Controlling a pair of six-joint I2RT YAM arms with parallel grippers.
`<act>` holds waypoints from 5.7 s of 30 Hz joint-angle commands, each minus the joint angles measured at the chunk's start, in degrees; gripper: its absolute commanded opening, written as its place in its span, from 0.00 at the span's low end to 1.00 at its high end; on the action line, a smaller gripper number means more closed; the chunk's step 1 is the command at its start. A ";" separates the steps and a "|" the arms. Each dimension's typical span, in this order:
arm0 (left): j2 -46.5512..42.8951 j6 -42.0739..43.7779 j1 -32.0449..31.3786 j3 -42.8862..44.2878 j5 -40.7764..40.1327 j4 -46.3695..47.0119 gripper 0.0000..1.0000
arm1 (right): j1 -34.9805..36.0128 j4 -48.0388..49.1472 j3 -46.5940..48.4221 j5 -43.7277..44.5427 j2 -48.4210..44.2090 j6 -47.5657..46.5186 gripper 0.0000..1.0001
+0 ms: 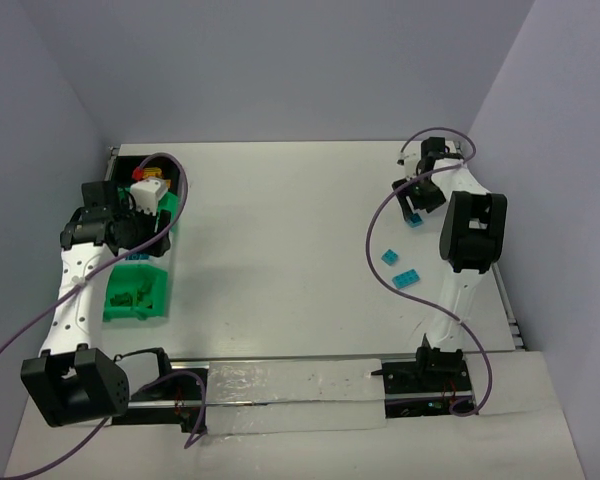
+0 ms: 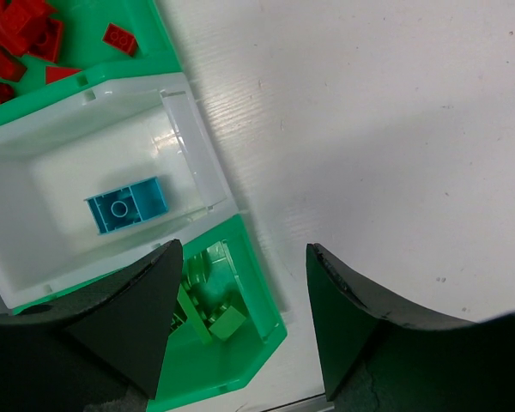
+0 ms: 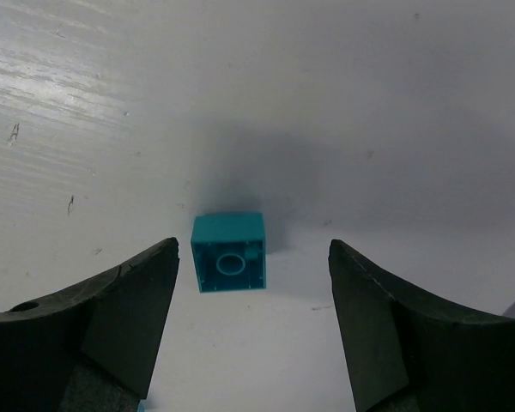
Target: Sort the legos into containers by color
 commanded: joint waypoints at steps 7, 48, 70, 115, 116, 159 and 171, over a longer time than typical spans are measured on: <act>1.01 -2.98 -1.65 4.07 2.64 3.27 0.69 | -0.17 -2.51 2.00 -2.14 2.61 0.53 0.61; -5.51 -15.35 -36.03 -12.11 19.76 58.11 0.88 | 29.24 138.57 -25.83 -73.66 -9.54 135.10 0.13; -2.62 -13.47 -38.80 -12.11 18.16 59.62 0.65 | 32.92 138.74 -26.57 -74.25 -11.03 134.54 0.15; 4.63 -8.96 11.47 -7.19 -9.21 19.10 0.00 | 18.57 8.50 -23.49 -11.22 -34.41 18.09 1.00; 5.05 -9.01 11.48 -7.24 -9.57 20.68 0.00 | 18.57 8.41 -23.61 -11.20 -34.43 18.05 1.00; 6.22 -4.09 11.47 -2.09 2.30 19.45 0.76 | 11.41 -1.64 -24.81 -3.53 -14.45 -3.93 0.47; 3.63 -12.44 7.36 1.07 23.16 20.85 0.77 | 14.91 -5.20 -15.42 -23.68 -18.61 0.59 0.00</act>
